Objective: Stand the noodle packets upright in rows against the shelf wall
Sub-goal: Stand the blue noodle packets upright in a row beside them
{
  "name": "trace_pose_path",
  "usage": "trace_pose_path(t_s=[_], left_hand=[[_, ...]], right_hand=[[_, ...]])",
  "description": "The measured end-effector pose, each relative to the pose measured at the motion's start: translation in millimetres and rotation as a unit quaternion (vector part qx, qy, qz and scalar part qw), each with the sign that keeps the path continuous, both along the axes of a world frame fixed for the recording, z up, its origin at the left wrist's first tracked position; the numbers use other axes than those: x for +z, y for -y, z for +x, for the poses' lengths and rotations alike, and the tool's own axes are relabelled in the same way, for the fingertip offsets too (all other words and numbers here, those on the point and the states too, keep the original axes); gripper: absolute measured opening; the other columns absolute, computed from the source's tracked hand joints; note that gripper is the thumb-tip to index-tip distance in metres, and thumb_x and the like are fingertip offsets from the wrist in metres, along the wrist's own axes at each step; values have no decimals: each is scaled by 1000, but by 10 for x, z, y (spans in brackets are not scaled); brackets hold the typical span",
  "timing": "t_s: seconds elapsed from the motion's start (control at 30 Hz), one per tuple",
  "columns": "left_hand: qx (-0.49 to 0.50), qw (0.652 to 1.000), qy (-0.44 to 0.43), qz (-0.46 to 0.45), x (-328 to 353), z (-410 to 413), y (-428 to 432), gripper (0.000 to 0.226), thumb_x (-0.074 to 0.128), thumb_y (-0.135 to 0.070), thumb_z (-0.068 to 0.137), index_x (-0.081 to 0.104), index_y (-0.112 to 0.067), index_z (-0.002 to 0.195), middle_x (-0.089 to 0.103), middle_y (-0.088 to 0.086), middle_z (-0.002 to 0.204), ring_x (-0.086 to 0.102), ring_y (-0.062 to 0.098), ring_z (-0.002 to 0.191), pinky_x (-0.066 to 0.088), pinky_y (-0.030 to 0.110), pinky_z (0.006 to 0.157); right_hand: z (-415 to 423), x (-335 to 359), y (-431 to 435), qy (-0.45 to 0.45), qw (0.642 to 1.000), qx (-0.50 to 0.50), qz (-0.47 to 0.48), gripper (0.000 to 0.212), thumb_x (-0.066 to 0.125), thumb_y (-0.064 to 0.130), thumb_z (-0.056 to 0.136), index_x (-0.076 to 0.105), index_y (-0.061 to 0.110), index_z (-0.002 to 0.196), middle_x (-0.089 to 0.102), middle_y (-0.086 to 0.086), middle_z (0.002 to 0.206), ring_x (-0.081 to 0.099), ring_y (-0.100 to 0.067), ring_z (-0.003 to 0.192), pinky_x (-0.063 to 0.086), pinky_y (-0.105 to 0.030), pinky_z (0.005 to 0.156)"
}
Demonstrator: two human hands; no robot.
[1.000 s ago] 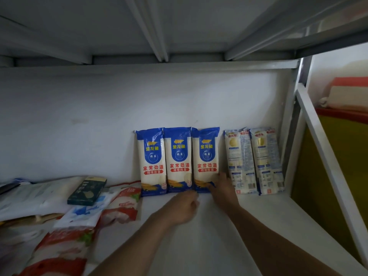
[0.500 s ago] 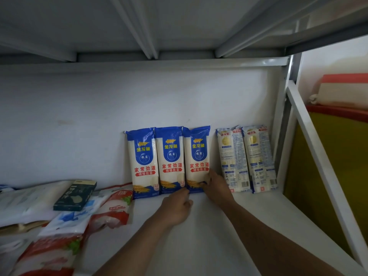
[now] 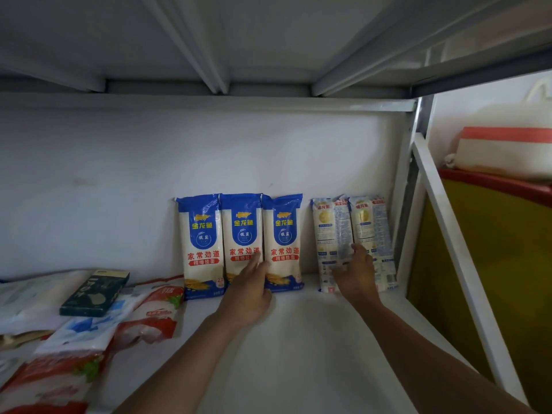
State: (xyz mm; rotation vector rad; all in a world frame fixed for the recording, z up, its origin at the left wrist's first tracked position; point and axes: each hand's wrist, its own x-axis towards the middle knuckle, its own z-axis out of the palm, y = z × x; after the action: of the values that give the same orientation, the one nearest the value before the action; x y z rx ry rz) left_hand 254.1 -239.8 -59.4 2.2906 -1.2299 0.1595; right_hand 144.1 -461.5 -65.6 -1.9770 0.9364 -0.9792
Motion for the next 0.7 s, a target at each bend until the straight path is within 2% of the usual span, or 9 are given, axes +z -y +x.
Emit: trace_pose_path(t_s=[0.1,0.2,0.27,0.43,0.57,0.7], left_hand=[[-5,999,-42,14,-35,63,-48,67,59,-15,100,26,-24,157,-2,-8,171,5,17,158,26,38,123],[-11,998,-22,57,-49,91,-97,73,57,-16,101,16,-26,161,-8,-11,170,1,14,157,22,39,124],[-4,998,-2,68,-28,119,-98,70,55,-15,102,18,-26,160,-7,-12,170,2,14,158,21,41,125],[-10,999,22,41,10,176,-99,59,52,-11,102,32,-26,155,13,-12,170,19,14,155,27,36,122],[-14,1000,20,-5,-5,186,-111,43,55,-8,100,50,-18,141,43,-6,153,40,12,143,31,18,109],[-19,1000,20,2,-24,188,-110,34,57,-9,99,57,-16,132,45,-7,148,43,11,138,31,16,102]], right_hand=[[54,-67,0,9,1000,13,-6,72,72,4,87,34,13,148,47,-16,142,53,-36,128,52,-55,104],[145,-88,-47,36,999,1,-9,68,74,3,85,39,14,142,52,-13,137,56,-32,126,54,-53,102],[202,-103,-110,43,999,-10,-12,68,76,4,83,41,15,140,53,-11,136,57,-30,125,56,-51,100],[281,-145,-149,47,997,-45,-30,71,78,5,81,39,19,139,53,-11,137,55,-31,127,54,-55,101],[301,-155,-111,32,997,-58,-48,75,81,10,79,37,21,138,55,-11,136,56,-34,127,52,-58,101],[347,-121,-65,-18,996,-53,-66,96,81,26,82,18,23,156,42,-15,152,43,-38,142,40,-62,113]])
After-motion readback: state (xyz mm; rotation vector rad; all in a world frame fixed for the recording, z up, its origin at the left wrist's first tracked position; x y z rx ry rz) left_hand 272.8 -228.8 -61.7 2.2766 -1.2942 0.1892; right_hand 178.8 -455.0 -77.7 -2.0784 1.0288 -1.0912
